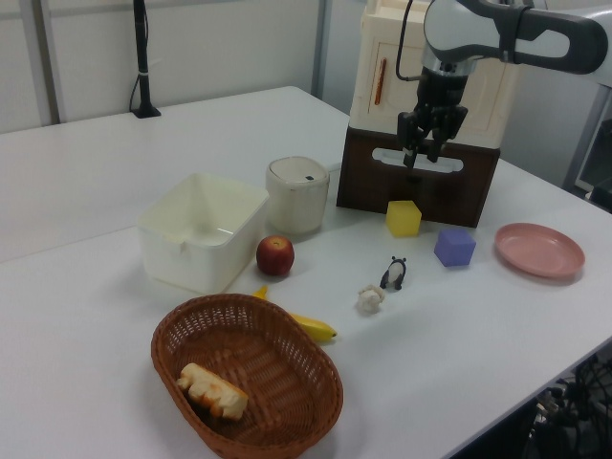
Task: Open the trash can
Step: 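Move the gripper over the small white trash can and lower it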
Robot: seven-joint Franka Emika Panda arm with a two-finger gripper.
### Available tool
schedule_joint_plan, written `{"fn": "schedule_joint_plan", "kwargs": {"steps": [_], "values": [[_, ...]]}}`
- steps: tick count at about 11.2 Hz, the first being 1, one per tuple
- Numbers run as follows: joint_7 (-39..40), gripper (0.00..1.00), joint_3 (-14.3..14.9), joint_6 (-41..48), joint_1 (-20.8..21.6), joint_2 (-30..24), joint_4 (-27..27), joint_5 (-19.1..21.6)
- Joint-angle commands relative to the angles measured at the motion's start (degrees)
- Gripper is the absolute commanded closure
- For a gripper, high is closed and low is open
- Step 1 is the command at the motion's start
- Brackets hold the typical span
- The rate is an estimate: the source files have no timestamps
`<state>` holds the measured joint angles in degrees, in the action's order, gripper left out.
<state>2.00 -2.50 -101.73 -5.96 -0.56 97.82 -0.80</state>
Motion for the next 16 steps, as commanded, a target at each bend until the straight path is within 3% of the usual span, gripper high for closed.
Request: {"fn": "schedule_joint_plan", "kwargs": {"steps": [1,5,7,9,12,16], "values": [[-0.95,1.0,-0.23,-3.9,0.07,0.91,0.62,-0.6],[-1.39,1.0,0.03,-10.85,-0.63,4.24,0.44,1.23],[-4.0,1.0,-0.05,-18.11,-0.28,8.27,0.0,5.18],[-8.67,1.0,-0.23,-23.24,-0.19,12.84,-3.32,4.67],[-8.86,1.0,-0.32,-23.69,-0.1,19.7,-10.52,4.5],[-8.24,1.0,-0.58,-32.63,0.77,24.45,-12.39,1.43]]}}
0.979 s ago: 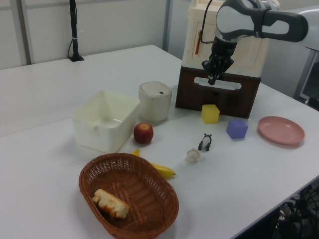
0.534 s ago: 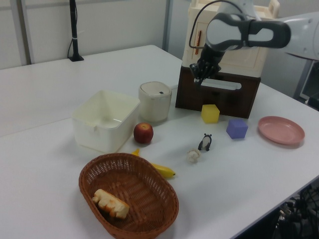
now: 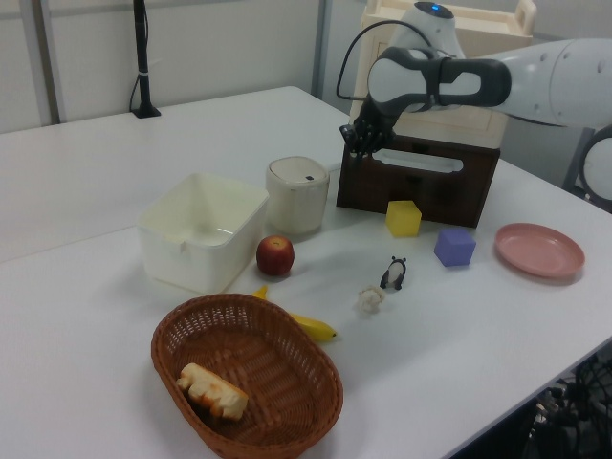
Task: Open the trash can
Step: 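Move the gripper over the small white trash can and lower it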
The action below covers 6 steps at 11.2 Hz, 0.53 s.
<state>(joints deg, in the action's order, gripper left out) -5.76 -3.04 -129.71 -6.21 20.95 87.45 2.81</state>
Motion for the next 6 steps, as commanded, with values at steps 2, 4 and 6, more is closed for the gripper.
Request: {"fn": "schedule_joint_plan", "kwargs": {"steps": [2,4,6], "values": [[-0.48,1.0,-0.04,-8.44,3.04,4.18,-2.99,-4.65],[-0.3,1.0,-0.12,-9.94,3.93,5.5,-4.3,-5.01],[-0.3,1.0,-0.04,-12.92,5.15,6.21,-4.92,-5.01]]}}
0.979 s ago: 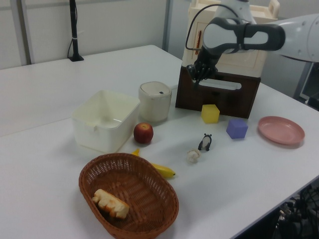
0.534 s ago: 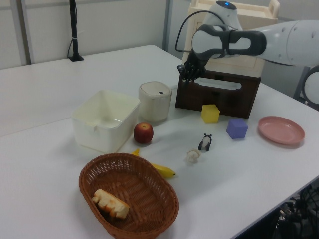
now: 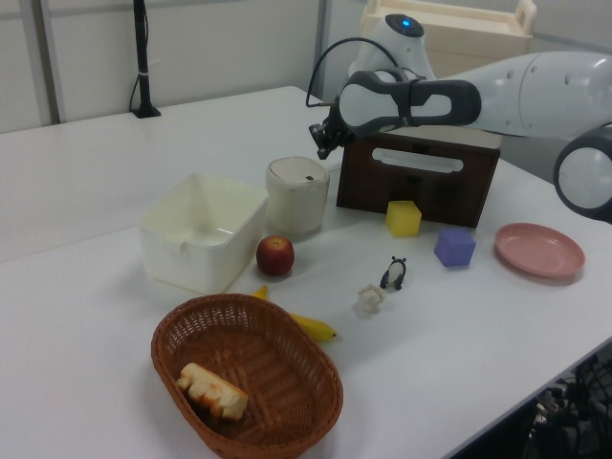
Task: Open the trash can
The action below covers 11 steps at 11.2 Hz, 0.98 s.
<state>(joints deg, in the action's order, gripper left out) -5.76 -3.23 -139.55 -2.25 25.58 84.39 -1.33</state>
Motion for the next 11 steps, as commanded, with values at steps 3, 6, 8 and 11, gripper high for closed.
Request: {"fn": "schedule_joint_plan", "kwargs": {"steps": [3,6,8,11], "values": [[0.05,1.0,0.16,-4.85,1.46,3.59,-1.86,-2.19],[0.05,1.0,0.16,-4.85,1.72,5.26,-1.77,-3.59],[0.05,1.0,0.24,-4.85,2.17,5.8,-1.77,-4.12],[0.05,1.0,0.24,-4.85,2.34,6.32,-1.86,-4.12]]}}
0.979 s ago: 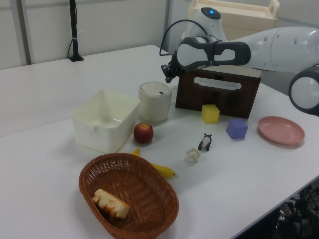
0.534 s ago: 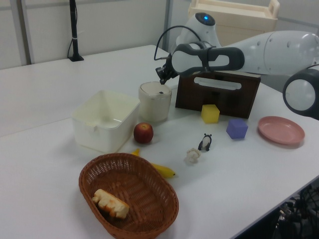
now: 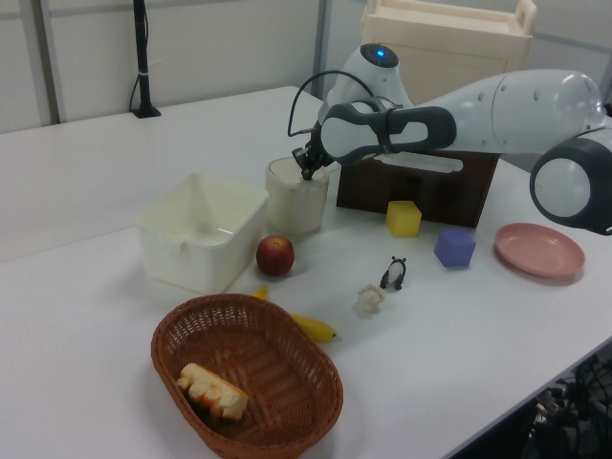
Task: Open the trash can
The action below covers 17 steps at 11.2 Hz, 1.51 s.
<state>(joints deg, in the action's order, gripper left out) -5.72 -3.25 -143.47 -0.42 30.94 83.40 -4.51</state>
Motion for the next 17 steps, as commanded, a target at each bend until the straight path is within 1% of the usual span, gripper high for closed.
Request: {"fn": "schedule_joint_plan", "kwargs": {"steps": [1,9,12,14,15,16,17], "values": [[0.0,1.0,0.26,-1.02,0.34,0.88,-0.87,-0.94],[-0.08,1.0,0.43,-1.02,0.33,2.63,-0.52,-3.13],[-0.61,1.0,0.26,-0.93,0.07,1.67,-1.65,-2.61],[-0.7,1.0,0.17,-0.84,-0.1,-3.58,-1.49,-1.91],[-0.79,1.0,0.0,-0.41,0.07,-7.09,0.17,-1.73],[-0.87,1.0,-1.14,-0.05,-0.19,-10.6,2.88,-1.03],[-0.87,1.0,-1.5,1.69,-0.19,-13.6,5.26,-0.59]]}}
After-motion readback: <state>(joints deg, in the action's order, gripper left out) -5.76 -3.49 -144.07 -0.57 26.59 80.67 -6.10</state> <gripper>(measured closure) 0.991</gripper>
